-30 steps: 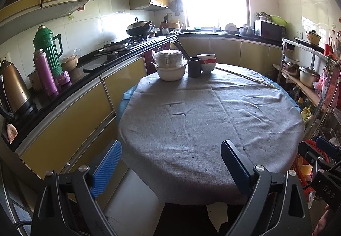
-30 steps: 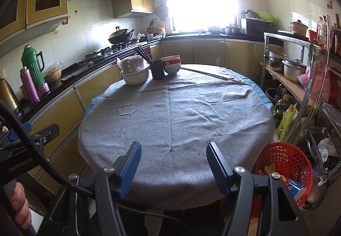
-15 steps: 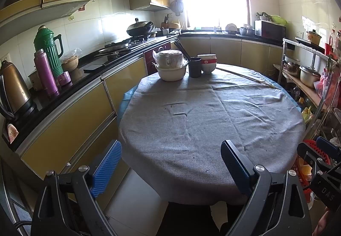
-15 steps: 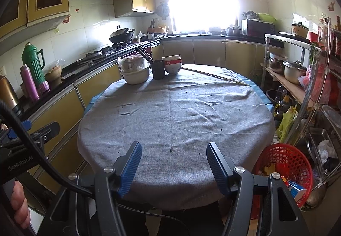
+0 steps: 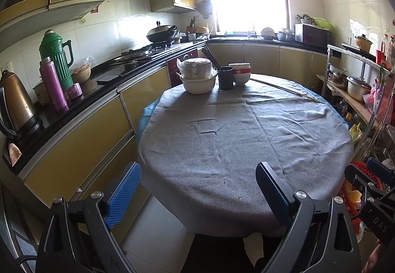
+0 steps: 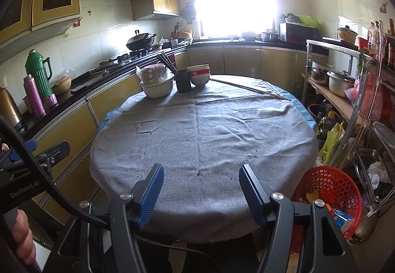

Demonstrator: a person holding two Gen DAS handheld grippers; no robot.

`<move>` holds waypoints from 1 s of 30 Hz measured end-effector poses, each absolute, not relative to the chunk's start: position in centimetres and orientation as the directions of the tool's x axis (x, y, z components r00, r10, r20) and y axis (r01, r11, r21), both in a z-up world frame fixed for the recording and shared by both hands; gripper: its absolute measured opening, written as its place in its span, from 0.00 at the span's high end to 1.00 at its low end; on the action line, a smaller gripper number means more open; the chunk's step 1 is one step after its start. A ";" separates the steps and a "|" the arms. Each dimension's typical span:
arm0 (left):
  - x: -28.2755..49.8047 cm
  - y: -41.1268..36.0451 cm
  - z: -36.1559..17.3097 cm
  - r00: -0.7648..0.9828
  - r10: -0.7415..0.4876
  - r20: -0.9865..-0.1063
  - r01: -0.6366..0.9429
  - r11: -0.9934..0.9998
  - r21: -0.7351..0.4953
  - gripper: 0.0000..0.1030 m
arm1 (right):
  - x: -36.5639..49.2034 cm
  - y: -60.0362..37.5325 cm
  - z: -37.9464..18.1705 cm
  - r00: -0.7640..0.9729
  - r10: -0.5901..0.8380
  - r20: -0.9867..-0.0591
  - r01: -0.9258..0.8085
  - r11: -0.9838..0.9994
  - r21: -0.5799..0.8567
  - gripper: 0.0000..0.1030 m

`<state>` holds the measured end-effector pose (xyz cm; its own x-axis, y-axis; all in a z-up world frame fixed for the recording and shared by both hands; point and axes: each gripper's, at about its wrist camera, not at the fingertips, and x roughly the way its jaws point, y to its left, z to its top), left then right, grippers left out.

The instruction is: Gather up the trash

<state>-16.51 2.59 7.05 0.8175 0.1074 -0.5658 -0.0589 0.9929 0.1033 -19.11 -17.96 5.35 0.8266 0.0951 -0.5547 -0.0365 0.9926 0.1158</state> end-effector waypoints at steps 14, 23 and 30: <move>-16.5 2.5 7.1 0.817 0.106 -0.567 -0.058 0.993 0.102 0.09 | -19.1 -17.9 5.3 0.822 0.096 -0.561 -0.037 0.993 0.114 0.35; -16.5 2.5 7.0 0.817 0.108 -0.567 -0.062 0.993 0.100 0.09 | -19.1 -17.7 5.1 0.821 0.095 -0.563 -0.042 0.993 0.107 0.35; -16.4 2.6 7.0 0.816 0.108 -0.567 -0.063 0.993 0.099 0.09 | -19.0 -17.5 5.1 0.818 0.096 -0.567 -0.044 0.994 0.104 0.35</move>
<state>-16.40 2.58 7.01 0.8164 0.1081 -0.5673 -0.0629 0.9931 0.0986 -19.00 -17.51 5.15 0.8183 0.0957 -0.5668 -0.0445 0.9936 0.1036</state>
